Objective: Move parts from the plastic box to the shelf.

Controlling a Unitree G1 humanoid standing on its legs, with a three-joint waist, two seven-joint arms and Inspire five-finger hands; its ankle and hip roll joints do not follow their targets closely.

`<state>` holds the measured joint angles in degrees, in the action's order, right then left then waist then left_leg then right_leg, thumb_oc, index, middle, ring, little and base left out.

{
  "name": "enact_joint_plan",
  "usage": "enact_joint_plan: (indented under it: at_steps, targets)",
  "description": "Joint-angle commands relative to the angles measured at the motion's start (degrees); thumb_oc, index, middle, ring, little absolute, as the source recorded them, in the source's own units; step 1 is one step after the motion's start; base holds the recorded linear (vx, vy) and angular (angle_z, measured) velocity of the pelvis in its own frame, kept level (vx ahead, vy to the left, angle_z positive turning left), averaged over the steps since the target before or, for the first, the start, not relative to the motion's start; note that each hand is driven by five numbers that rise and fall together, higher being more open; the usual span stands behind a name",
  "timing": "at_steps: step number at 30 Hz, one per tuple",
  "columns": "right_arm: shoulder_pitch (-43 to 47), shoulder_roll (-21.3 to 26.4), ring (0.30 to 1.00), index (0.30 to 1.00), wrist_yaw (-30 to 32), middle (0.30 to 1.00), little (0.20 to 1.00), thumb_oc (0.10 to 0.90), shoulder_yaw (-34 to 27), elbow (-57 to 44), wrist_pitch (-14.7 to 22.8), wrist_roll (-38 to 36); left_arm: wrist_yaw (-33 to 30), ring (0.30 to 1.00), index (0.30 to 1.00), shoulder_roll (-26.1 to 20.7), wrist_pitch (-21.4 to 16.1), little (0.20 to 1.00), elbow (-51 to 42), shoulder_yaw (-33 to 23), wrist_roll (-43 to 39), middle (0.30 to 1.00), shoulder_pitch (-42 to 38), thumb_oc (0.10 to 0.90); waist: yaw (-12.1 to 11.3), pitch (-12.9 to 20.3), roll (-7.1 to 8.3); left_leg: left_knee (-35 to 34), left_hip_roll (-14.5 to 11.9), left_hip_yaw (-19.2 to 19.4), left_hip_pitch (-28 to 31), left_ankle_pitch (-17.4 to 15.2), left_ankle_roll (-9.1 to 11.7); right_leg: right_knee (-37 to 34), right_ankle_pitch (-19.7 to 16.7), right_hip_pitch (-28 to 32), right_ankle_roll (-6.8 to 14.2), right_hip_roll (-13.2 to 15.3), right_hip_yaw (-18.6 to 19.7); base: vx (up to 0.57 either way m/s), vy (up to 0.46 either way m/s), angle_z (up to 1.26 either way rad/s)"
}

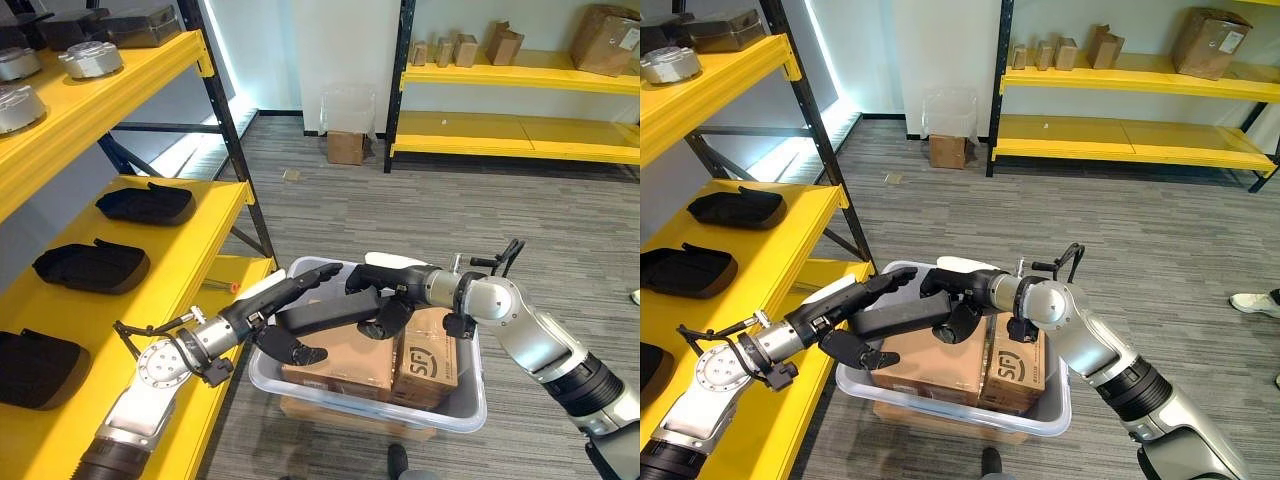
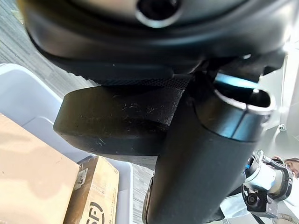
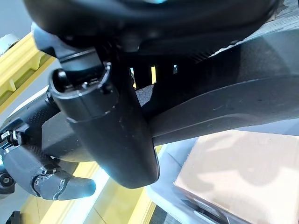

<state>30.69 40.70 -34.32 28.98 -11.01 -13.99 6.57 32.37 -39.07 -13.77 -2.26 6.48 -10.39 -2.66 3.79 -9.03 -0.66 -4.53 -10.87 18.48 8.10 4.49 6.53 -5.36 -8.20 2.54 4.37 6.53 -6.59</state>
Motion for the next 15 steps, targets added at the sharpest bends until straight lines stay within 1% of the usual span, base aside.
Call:
enact_joint_plan:
  at_steps: [1, 11, 15]
  targets:
    - [10.5, -4.8, 0.300, 0.300, 5.2, 0.300, 0.300, 0.400, -4.3, -3.7, 6.0, -3.2, -1.7, 1.000, 1.000, 0.8, -4.2, 1.000, -1.4, 1.3, -5.2, 1.000, -6.1, 0.900, -0.2, 4.1, 0.42, -0.5, -3.6, -2.8, 0.6, -3.4, 0.5, 0.4, 5.2, 2.8, 4.7, 5.4, -2.0, 0.00, 0.000, 0.00]
    - [10.7, -5.1, 0.300, 0.300, 4.9, 0.300, 0.300, 0.400, -4.3, -4.0, 7.7, -3.4, 0.3, 1.000, 1.000, 1.9, -1.8, 1.000, -1.9, 3.4, -6.2, 1.000, -7.1, 0.900, 0.2, 4.3, 0.34, -0.5, -3.6, -2.7, 0.7, -3.4, 0.5, 0.4, 5.2, 2.8, 4.6, 5.3, -1.8, 0.00, 0.000, 0.00]
    - [11.0, -5.1, 0.300, 0.300, 4.9, 0.300, 0.300, 0.400, -4.2, -4.2, 7.6, -3.5, 0.2, 1.000, 1.000, 1.7, -1.5, 1.000, -1.9, 3.8, -6.5, 1.000, -7.3, 0.900, 0.3, 4.2, 0.24, -0.5, -3.6, -2.7, 0.7, -3.4, 0.5, 0.4, 5.2, 2.8, 4.6, 5.3, -1.7, 0.00, 0.000, 0.00]
